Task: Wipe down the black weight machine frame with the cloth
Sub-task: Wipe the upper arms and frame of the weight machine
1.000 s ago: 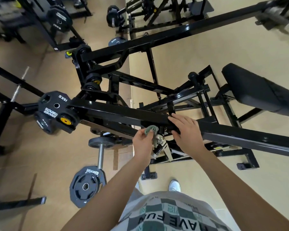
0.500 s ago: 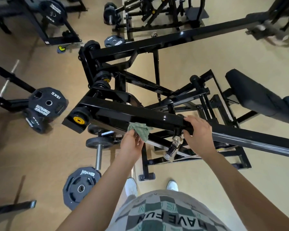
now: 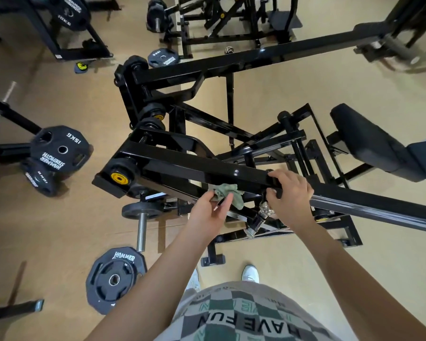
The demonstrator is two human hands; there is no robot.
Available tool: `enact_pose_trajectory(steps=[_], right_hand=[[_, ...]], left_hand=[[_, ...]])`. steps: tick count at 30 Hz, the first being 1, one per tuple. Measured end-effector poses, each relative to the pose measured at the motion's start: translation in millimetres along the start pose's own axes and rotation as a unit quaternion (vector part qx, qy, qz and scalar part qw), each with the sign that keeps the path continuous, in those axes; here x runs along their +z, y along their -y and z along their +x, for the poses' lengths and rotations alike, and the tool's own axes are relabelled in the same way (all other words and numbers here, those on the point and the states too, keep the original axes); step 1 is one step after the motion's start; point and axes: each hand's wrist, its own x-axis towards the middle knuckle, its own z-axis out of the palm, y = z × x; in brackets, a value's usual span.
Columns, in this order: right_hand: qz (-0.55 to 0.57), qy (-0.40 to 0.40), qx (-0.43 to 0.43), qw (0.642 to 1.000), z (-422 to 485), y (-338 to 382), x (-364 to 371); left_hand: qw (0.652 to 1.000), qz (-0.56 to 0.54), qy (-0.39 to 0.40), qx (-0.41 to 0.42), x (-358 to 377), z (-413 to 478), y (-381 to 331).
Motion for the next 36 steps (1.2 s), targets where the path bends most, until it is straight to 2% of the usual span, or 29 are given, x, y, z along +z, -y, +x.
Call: enact_pose_trajectory(steps=[4, 9, 14, 19, 24, 27, 31, 36], right_hand=[[-0.003, 0.006, 0.006, 1.0, 0.2, -2.1, 2.2], [-0.001, 0.003, -0.002, 1.0, -0.1, -5.6, 3.6], [0.002, 0.006, -0.011, 1.0, -1.2, -7.6, 3.7], [0.0, 0.005, -0.018, 1.0, -3.5, -9.1, 3.9], [0.003, 0.013, -0.026, 1.0, -5.6, -15.8, 2.5], [0.004, 0.006, -0.033, 0.999, -6.0, -16.4, 1.8], [0.01, 0.009, -0.031, 0.999, -6.0, -16.7, 1.4], [0.012, 0.002, -0.02, 1.0, -10.0, -18.3, 1.6]], left_hand=[[0.997, -0.055, 0.017, -0.053, -0.9, -3.4, -2.5], [0.986, -0.165, 0.026, -0.029, -14.0, 3.6, -13.2], [0.977, -0.21, 0.031, -0.002, -29.5, 11.3, -23.6], [0.977, -0.212, 0.032, -0.004, -17.2, 13.7, -11.1], [0.986, -0.145, 0.049, -0.061, 16.3, 4.9, 30.4], [0.985, -0.141, 0.069, -0.077, 20.1, 1.9, 38.1], [0.983, -0.172, 0.045, -0.051, 9.1, 6.9, 17.2], [0.982, -0.184, -0.003, 0.03, -16.8, 3.4, -24.7]])
